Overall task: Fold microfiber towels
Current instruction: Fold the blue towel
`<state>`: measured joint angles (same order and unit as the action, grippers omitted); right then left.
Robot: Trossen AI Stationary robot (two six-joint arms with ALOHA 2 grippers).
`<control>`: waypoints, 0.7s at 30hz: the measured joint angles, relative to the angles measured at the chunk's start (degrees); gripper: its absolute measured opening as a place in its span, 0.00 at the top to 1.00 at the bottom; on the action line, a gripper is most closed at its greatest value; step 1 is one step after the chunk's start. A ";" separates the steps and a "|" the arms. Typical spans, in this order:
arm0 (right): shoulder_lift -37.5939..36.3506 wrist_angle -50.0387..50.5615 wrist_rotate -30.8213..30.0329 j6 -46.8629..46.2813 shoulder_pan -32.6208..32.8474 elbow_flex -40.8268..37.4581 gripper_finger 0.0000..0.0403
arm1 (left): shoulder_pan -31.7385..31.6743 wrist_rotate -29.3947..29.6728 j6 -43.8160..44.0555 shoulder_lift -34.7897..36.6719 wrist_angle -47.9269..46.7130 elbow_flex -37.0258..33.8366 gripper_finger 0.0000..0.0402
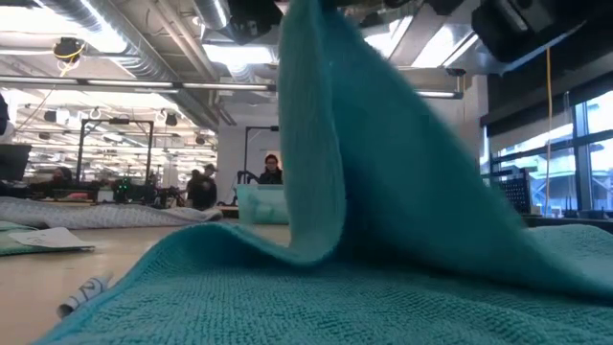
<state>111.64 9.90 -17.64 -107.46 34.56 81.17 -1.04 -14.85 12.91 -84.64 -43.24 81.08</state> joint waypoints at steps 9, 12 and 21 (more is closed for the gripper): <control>-1.14 0.93 6.54 5.96 -0.17 0.00 0.37 | 0.00 -0.03 -0.71 0.02 -0.20 0.00 0.70; -3.69 7.92 8.72 7.08 -0.17 0.00 0.36 | 0.00 -1.14 -3.23 0.02 -2.04 0.00 0.70; -11.53 36.97 19.06 6.03 2.67 0.00 0.46 | 0.00 -4.42 -14.41 0.03 -11.16 0.00 0.70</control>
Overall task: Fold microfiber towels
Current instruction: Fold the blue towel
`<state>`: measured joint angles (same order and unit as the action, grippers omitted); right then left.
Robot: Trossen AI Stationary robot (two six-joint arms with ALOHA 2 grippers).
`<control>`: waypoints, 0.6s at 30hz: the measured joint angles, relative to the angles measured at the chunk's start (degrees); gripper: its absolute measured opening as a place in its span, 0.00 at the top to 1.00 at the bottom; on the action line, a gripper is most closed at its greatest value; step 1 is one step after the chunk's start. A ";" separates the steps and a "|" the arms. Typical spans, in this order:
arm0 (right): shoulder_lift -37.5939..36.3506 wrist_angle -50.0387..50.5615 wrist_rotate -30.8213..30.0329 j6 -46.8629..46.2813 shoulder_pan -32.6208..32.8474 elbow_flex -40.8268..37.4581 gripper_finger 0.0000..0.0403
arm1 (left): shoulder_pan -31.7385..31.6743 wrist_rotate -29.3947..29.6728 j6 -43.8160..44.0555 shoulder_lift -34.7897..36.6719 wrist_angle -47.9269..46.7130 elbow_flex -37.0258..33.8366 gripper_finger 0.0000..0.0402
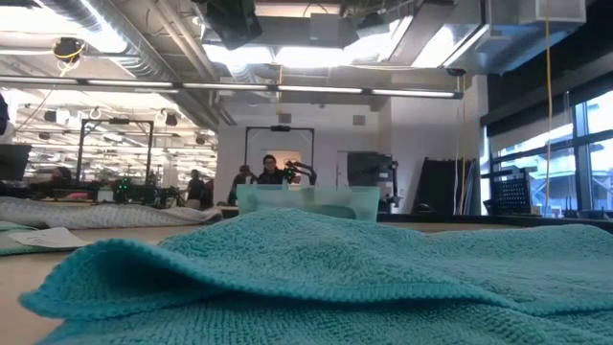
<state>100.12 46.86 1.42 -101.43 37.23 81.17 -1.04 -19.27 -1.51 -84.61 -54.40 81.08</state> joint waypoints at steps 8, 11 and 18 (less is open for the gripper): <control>0.09 -6.67 9.72 -0.49 3.52 -9.09 0.50 | 0.00 1.68 4.01 0.01 1.92 0.00 0.70; -0.06 -8.38 10.31 0.15 3.61 -14.23 0.50 | 0.00 3.79 7.67 0.01 2.58 0.00 0.70; -4.93 -24.97 5.85 0.14 3.35 -27.55 0.49 | 0.97 7.36 20.78 0.01 2.77 0.00 0.70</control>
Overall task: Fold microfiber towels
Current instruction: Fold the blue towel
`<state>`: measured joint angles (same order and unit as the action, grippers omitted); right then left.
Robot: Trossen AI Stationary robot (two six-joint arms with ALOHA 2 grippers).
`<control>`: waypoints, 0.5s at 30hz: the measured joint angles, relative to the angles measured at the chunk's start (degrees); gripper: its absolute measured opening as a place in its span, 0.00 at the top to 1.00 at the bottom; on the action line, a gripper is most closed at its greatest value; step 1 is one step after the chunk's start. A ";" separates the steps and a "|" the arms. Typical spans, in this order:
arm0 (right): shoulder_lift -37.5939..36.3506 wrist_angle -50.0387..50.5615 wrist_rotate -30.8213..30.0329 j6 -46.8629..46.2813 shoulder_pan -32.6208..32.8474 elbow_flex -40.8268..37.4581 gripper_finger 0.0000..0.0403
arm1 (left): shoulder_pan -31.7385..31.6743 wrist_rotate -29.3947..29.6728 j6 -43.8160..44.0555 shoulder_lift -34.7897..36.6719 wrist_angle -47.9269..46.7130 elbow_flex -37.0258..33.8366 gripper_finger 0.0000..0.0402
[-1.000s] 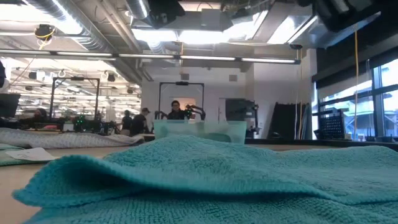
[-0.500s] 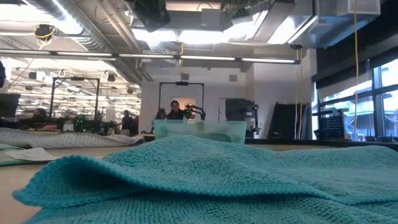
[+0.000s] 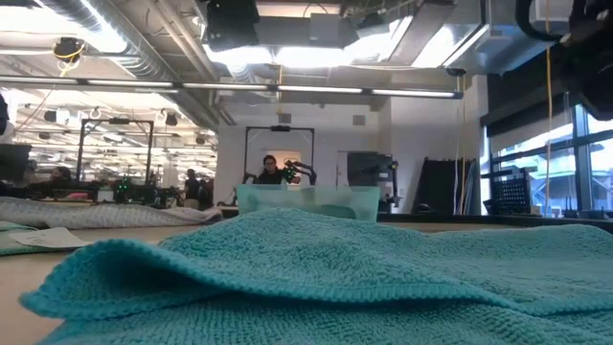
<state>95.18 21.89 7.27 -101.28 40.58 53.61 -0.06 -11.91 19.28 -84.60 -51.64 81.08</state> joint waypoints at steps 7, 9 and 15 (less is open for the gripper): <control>-0.88 -5.86 -2.84 -1.32 -0.05 -6.27 0.49 | 4.25 4.46 5.67 0.00 0.04 0.00 0.70; -0.90 -9.13 -4.47 -2.02 -0.28 -7.20 0.49 | 5.44 5.57 7.49 0.00 0.10 0.00 0.70; -0.68 -14.87 -5.72 -2.15 -1.64 -9.60 0.49 | 8.26 7.90 9.20 0.00 0.26 0.00 0.70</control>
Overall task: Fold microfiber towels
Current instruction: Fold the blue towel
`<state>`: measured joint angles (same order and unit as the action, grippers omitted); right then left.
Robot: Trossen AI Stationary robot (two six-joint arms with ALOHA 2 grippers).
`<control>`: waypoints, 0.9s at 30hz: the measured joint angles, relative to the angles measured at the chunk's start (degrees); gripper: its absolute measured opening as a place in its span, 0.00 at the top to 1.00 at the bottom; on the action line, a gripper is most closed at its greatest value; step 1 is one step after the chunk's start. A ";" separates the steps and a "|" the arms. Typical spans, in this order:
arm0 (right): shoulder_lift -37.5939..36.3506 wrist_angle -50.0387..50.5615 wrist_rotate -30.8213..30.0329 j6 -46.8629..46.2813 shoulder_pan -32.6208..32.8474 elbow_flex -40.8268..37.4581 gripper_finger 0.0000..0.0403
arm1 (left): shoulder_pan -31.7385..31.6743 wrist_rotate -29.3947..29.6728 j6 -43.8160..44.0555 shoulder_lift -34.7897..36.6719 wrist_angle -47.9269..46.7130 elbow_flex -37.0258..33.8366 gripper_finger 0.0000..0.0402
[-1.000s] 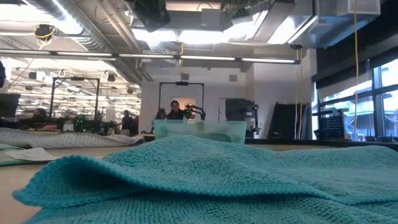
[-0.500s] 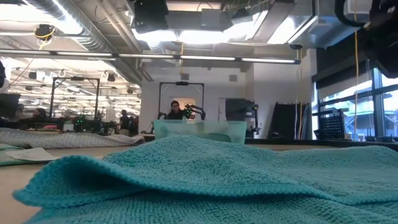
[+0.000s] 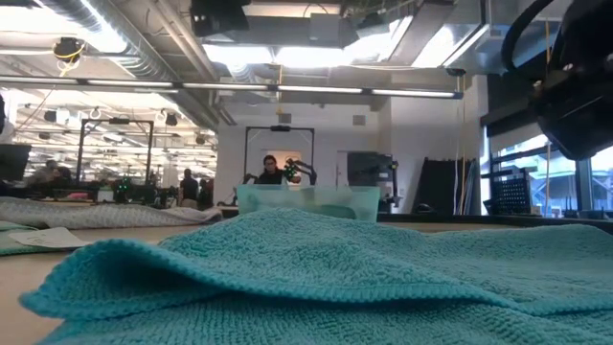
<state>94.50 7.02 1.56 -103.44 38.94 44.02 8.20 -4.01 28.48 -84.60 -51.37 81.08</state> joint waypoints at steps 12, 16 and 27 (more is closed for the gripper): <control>0.68 -0.54 2.86 1.64 -0.57 -0.20 0.64 | 2.14 3.39 1.48 0.00 0.13 0.00 0.70; 0.70 -3.01 2.68 2.92 -0.66 -0.18 0.73 | 2.37 3.70 1.46 0.00 0.27 0.00 0.70; 0.70 -0.26 10.17 3.40 0.88 -0.18 0.98 | 2.39 3.81 1.00 0.00 0.44 0.00 0.70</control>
<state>95.20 6.76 11.73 -100.03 39.81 43.83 10.59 -0.21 29.47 -84.60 -50.94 81.08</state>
